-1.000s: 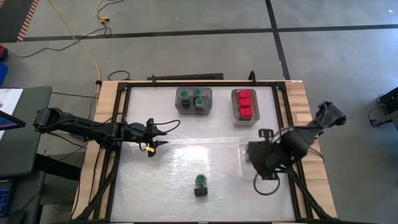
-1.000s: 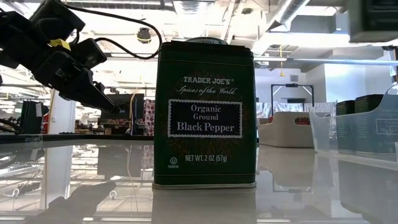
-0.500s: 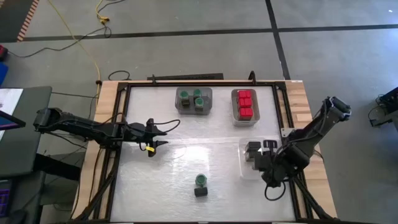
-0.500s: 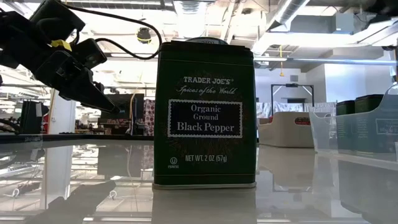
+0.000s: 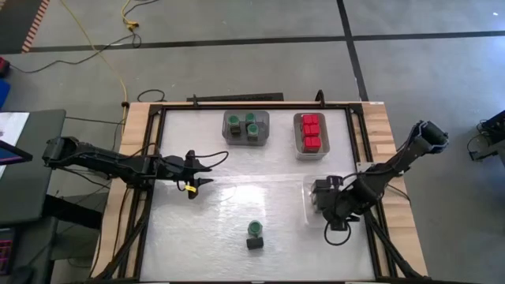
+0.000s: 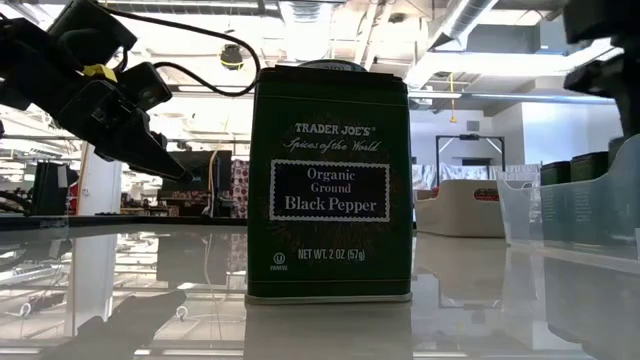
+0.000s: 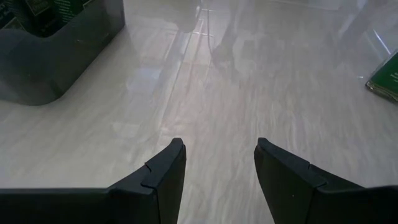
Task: Sort spices by type
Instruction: Put the bottom left black seasoning can into the white transparent bin
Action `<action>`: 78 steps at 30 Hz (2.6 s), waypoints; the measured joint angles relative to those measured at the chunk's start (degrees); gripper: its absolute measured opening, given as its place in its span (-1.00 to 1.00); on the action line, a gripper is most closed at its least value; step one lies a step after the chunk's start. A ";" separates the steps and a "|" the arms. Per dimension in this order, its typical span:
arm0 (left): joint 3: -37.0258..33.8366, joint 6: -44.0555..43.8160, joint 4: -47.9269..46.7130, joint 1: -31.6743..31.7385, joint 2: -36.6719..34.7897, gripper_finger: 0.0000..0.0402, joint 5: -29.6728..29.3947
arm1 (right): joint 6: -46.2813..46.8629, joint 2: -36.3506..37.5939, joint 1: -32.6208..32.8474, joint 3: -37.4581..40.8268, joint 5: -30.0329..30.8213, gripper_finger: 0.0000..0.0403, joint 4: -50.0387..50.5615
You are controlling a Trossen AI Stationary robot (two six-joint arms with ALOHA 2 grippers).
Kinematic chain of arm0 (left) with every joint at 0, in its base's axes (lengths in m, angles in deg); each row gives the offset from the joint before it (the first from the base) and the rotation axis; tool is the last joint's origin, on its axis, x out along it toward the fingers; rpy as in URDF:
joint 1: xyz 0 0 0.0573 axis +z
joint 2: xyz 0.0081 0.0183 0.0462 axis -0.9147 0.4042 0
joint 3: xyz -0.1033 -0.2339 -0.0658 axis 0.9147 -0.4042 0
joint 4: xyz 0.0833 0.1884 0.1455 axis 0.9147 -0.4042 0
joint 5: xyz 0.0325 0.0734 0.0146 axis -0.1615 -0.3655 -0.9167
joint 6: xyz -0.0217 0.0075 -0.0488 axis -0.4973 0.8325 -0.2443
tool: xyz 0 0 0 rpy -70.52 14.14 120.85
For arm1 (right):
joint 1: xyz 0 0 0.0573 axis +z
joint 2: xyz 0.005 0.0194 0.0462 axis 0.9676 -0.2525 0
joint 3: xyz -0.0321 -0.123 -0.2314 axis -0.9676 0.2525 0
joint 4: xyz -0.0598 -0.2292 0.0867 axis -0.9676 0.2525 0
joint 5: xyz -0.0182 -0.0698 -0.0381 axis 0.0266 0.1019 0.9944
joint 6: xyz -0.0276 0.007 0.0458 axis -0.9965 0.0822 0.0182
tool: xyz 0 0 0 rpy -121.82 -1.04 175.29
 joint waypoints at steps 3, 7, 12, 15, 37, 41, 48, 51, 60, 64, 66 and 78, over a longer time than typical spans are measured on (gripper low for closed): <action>0.00 0.00 0.00 0.00 0.00 -0.09 -0.01 | -0.09 0.01 0.00 0.86 -0.07 -0.27 -1.93; 0.00 0.00 0.00 0.00 -0.02 -0.09 0.00 | -0.18 0.00 0.00 1.82 -0.34 -0.27 -3.01; 0.00 0.00 -0.04 0.00 -0.02 -0.09 0.01 | -0.16 0.02 -0.02 1.93 -1.16 -0.26 -3.90; 0.00 0.00 -0.02 0.00 -0.02 -0.09 -0.01 | -0.14 0.02 -0.02 1.93 -1.47 -0.10 -4.18; 0.00 -0.44 -0.04 0.00 -0.02 -0.09 0.00 | -0.23 0.02 -0.02 -4.20 -3.21 -0.09 2.65; 0.00 -0.44 -0.03 0.00 -0.02 -0.09 -0.01 | -1.34 0.00 -0.02 -3.79 -3.21 -0.09 1.45; 0.00 -0.45 -0.06 0.00 -0.02 -0.09 0.00 | -1.49 -0.04 -0.02 -1.39 -3.17 -0.13 0.29; 0.00 -0.46 -0.06 0.00 -0.02 -0.09 0.00 | -1.49 -0.04 -0.02 -1.39 -3.11 -0.13 0.10; 0.00 -0.66 -0.06 0.00 -0.02 -0.09 0.00 | -1.58 -4.56 0.02 -1.42 -2.82 -0.10 0.13; 0.00 -0.66 -0.06 0.00 -0.02 -0.09 0.01 | -1.53 -6.27 0.53 -1.56 -2.04 -0.10 0.38; 0.00 -0.66 -0.06 0.00 0.00 -0.09 0.01 | -1.52 -6.41 1.01 -1.43 -2.14 -0.09 0.37; 0.00 -0.66 -0.06 0.00 0.00 -0.09 0.01 | 0.89 -6.49 1.41 -1.22 -3.04 -0.05 0.58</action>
